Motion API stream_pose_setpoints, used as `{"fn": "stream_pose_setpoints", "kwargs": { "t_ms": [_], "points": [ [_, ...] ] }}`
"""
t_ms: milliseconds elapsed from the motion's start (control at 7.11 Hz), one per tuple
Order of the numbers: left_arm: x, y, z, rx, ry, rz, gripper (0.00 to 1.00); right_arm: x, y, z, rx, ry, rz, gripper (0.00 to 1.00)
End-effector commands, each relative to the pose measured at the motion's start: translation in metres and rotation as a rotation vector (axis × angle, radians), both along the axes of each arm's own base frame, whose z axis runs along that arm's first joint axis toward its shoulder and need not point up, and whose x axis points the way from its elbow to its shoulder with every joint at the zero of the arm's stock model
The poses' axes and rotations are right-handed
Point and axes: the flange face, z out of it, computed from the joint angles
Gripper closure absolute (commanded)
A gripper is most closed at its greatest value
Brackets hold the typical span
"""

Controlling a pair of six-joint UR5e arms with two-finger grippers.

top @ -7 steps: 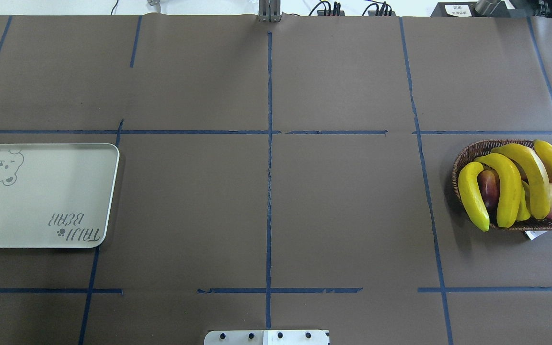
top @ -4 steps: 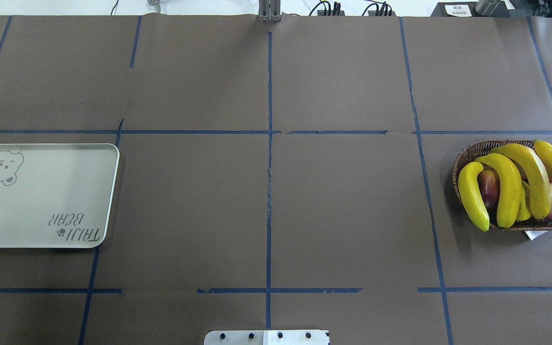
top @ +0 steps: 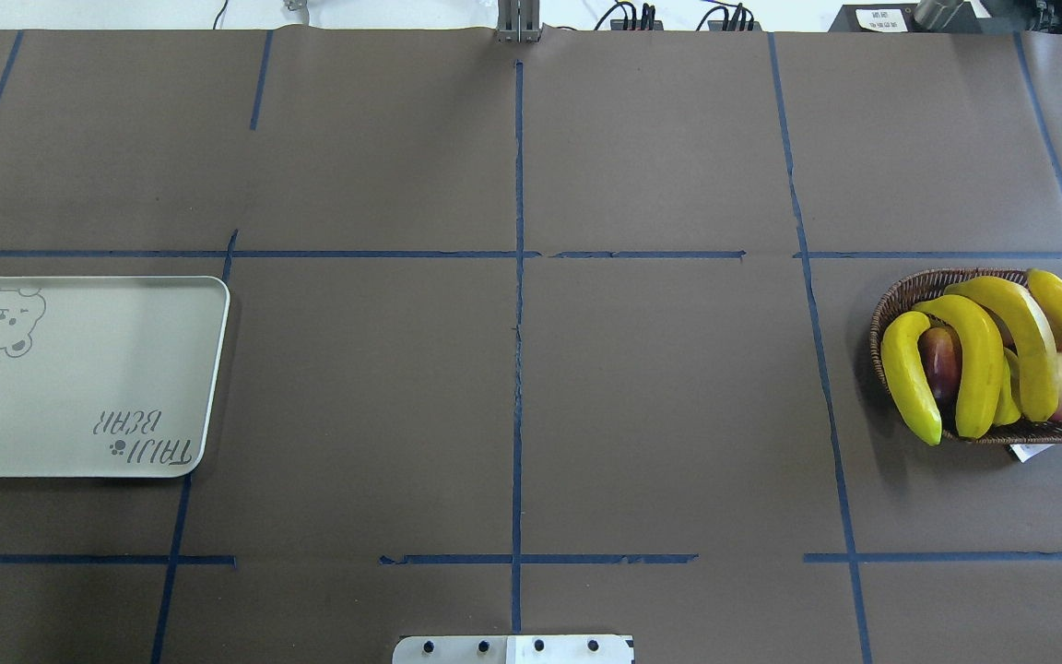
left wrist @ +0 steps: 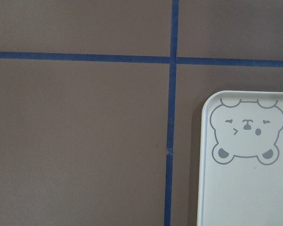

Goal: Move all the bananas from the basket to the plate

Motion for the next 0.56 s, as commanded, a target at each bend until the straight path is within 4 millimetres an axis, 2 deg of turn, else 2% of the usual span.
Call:
{"fn": "stream_pose_setpoints", "kwargs": {
  "t_ms": [0, 141, 422],
  "points": [
    [0.0, 0.0, 0.0, 0.0, 0.0, -0.001, 0.0, 0.0, -0.001, -0.003, 0.004, -0.002, 0.002, 0.0],
    [0.0, 0.0, 0.0, -0.002, 0.0, -0.001, 0.0, 0.0, -0.002, -0.006, 0.012, -0.001, 0.002, 0.0],
    [0.0, 0.0, 0.0, 0.0, 0.0, -0.001, 0.0, -0.001, -0.011, -0.036, 0.059, -0.001, 0.011, 0.0]
  ]
}}
